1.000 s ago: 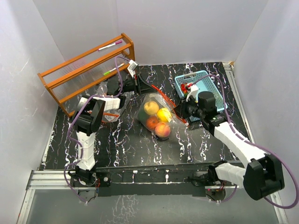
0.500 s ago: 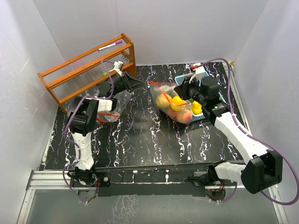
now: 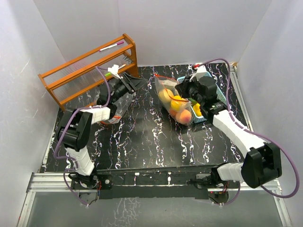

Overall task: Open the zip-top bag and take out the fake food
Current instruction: Open the zipper of the food storage bag at the center of the board.

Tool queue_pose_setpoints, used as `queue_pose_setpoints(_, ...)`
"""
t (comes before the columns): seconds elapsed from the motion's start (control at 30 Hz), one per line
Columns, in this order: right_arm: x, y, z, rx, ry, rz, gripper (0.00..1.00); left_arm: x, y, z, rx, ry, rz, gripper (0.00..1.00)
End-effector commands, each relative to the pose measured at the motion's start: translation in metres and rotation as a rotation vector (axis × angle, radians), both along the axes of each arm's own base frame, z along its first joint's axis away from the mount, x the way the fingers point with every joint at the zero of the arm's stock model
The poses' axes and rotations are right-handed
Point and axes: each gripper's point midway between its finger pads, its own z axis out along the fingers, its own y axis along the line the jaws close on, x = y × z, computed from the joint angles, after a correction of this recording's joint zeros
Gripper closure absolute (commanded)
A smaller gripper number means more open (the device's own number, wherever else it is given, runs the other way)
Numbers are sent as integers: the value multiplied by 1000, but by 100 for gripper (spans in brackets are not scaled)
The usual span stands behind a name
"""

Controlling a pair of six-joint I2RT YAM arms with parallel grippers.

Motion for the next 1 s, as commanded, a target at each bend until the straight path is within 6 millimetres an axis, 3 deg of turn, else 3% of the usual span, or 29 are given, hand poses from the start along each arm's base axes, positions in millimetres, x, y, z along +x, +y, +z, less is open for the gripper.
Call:
queue_pose_setpoints(0.0, 4, 33, 36, 110, -110, 66, 93, -11, -17, -5, 84, 39, 130, 22)
queue_pose_setpoints(0.13, 3, 53, 31, 86, -117, 63, 92, -20, -31, -13, 126, 115, 210, 19)
queue_pose_setpoints(0.27, -2, 72, 25, 55, -122, 72, 93, -23, -32, -26, 178, 211, 291, 19)
queue_pose_setpoints(0.67, -18, 131, 4, 8, -115, 153, 92, -29, -40, -43, 245, 306, 284, 22)
queue_pose_setpoints(0.77, -18, 136, -1, -6, -110, 161, 92, -28, -44, -46, 247, 309, 267, 30)
queue_pose_setpoints(0.83, -18, 137, -6, -12, -102, 167, 92, -27, -47, -50, 255, 317, 253, 42)
queue_pose_setpoints(0.93, -21, 137, -7, -11, -100, 171, 93, -28, -50, -52, 254, 318, 232, 68)
queue_pose_setpoints(0.97, -23, 137, -6, -10, -101, 172, 92, -30, -52, -51, 249, 309, 218, 81)
